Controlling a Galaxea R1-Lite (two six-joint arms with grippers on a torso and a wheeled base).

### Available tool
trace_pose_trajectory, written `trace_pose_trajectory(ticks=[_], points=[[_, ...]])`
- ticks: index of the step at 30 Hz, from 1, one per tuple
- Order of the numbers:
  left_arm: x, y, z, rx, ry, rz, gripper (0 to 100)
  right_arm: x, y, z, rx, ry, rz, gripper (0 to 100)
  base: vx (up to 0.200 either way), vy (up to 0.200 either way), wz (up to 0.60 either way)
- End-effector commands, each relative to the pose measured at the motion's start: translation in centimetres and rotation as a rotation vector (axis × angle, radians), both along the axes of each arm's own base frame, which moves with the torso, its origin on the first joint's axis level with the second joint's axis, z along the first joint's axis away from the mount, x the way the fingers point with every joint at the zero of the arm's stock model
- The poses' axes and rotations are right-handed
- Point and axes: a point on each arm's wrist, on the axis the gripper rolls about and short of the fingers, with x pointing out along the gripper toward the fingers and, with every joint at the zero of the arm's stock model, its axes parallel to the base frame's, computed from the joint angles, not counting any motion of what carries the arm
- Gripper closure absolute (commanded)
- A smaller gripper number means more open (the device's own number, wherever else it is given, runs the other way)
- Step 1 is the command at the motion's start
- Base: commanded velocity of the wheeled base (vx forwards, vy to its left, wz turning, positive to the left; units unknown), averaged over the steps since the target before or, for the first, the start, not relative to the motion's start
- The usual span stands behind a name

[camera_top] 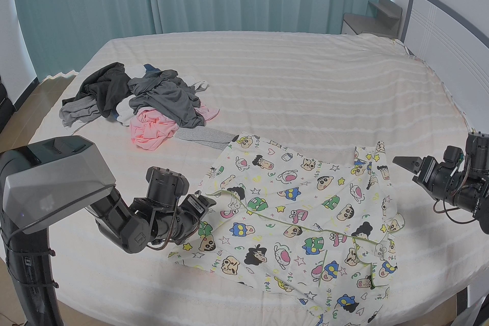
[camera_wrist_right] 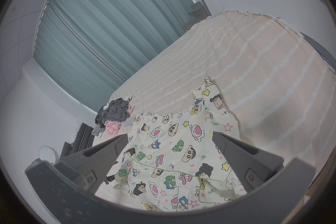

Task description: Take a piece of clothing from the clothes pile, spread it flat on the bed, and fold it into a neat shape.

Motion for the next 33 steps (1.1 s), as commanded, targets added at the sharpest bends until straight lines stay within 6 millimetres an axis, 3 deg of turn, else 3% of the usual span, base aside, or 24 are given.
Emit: trace_pose_trajectory(ticks=[1,11,16,24,33], points=[[0.0,-0.1,-0.1,-0.006,0.005,0.006,100,0.0,0.0,0.1,0.000,-0.003,0.001,0,0.000,0.000,0.00],[0.0,-0.2,-0.1,-0.004,0.004,0.017,100,0.0,0.0,0.1,0.000,-0.003,0.001,0,0.000,0.000,0.00],[-0.3,-0.8,0.3,0.082,-0.055,0.058,100,0.0,0.0,0.2,0.000,-0.006,0.001,0,0.000,0.000,0.00],[-2.0,-1.0,0.9,0.192,-0.335,-0.052,100,0.0,0.0,0.1,0.000,-0.003,0.001,0,0.000,0.000,0.00],[-3.5,-0.9,-4.1,0.319,-0.357,-0.148,100,-0.1,0.0,0.1,0.000,-0.005,0.001,0,0.000,0.000,0.00]])
